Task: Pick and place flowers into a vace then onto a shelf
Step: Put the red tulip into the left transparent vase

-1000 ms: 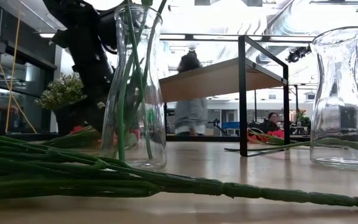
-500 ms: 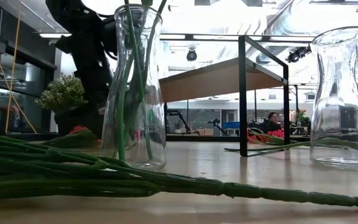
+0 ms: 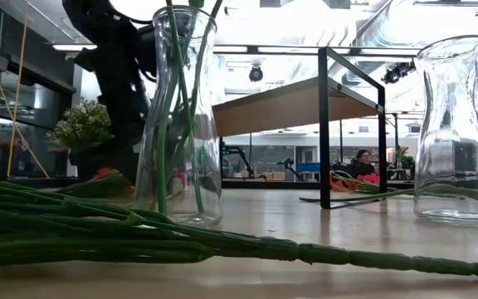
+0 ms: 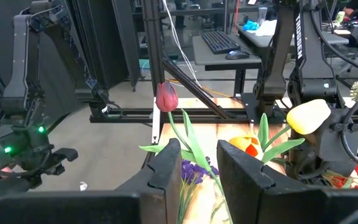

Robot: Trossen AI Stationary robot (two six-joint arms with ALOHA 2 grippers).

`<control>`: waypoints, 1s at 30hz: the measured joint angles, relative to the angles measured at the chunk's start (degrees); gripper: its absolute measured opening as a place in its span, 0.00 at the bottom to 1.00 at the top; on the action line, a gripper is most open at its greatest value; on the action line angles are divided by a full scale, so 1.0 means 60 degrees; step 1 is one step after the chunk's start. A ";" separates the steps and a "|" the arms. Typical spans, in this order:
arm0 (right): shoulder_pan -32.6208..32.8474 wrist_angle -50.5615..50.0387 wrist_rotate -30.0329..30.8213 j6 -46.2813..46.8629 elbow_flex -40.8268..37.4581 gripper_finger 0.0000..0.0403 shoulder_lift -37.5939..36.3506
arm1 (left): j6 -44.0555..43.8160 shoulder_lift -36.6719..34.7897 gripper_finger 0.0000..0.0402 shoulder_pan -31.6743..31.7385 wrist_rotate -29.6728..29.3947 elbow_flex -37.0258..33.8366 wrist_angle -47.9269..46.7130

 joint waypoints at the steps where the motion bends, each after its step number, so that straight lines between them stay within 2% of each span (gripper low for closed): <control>1: 0.0000 0.0000 0.0000 0.0003 0.0000 0.23 0.0000 | -0.0003 0.0001 0.36 0.0000 0.0001 -0.0001 -0.0003; 18: 0.0000 0.0002 -0.0054 0.0032 0.0000 0.23 0.0000 | 0.0281 0.0025 0.35 -0.0007 -0.0032 0.0180 -0.0034; 25: 0.0000 0.0003 -0.0062 -0.0013 0.0000 0.23 0.0000 | 0.1698 0.0080 0.35 -0.0018 0.0084 0.0655 -0.0221; 30: 0.0000 0.0000 -0.0066 -0.0066 0.0000 0.23 0.0000 | 0.1740 0.0091 0.35 -0.0044 0.0207 0.0845 -0.0332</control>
